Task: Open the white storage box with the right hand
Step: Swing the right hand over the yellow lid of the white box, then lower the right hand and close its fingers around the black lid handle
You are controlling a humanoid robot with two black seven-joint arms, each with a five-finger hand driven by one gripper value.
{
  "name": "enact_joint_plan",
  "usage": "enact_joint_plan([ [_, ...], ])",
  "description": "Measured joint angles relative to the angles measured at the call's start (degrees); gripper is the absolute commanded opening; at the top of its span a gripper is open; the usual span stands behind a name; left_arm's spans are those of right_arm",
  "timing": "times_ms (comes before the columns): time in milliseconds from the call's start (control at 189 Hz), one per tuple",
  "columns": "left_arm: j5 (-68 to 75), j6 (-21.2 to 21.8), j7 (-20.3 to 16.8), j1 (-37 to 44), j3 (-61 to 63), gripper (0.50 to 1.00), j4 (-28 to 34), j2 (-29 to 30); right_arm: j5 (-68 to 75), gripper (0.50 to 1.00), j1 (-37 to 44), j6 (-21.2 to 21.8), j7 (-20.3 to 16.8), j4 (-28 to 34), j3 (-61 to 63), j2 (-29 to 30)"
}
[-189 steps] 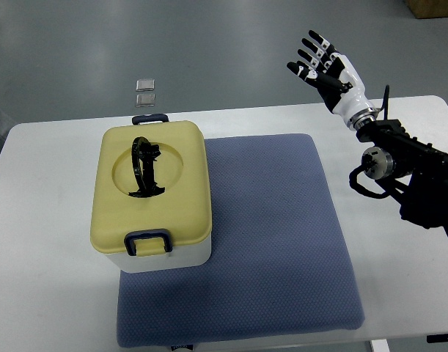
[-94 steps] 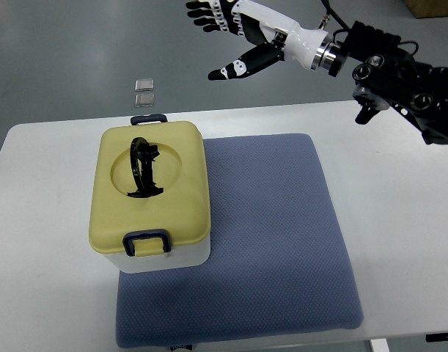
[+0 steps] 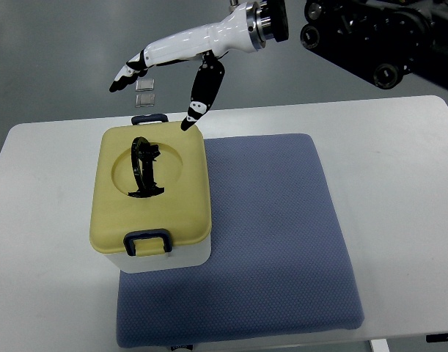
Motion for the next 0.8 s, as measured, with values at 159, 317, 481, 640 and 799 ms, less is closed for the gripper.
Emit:
enact_joint_plan([
  [159, 0.00, 0.00, -0.01, 0.02, 0.00, 1.000, 0.00, 0.00, -4.53, 0.911, 2.71, -0.32, 0.18, 0.17, -0.09, 4.49],
  [317, 0.00, 0.00, -0.01, 0.00, 0.00, 1.000, 0.00, 0.00, -6.29, 0.879, 5.12, -0.45, 0.22, 1.48, -0.96, 7.08],
  [481, 0.00, 0.00, 0.01, 0.02, 0.00, 1.000, 0.00, 0.00, -11.81, 0.870, 5.13, -3.10, 0.20, 1.51, -4.90, 7.45],
  [640, 0.00, 0.00, 0.02, -0.01, 0.00, 1.000, 0.00, 0.00, -13.45, 0.870, 5.04, -6.58, -0.09, 1.33, -9.17, 7.47],
  [799, 0.00, 0.00, 0.02, 0.02, 0.00, 1.000, 0.00, 0.00, -13.91, 0.864, 4.92, -7.72, -0.14, 1.36, -11.80, 7.48],
])
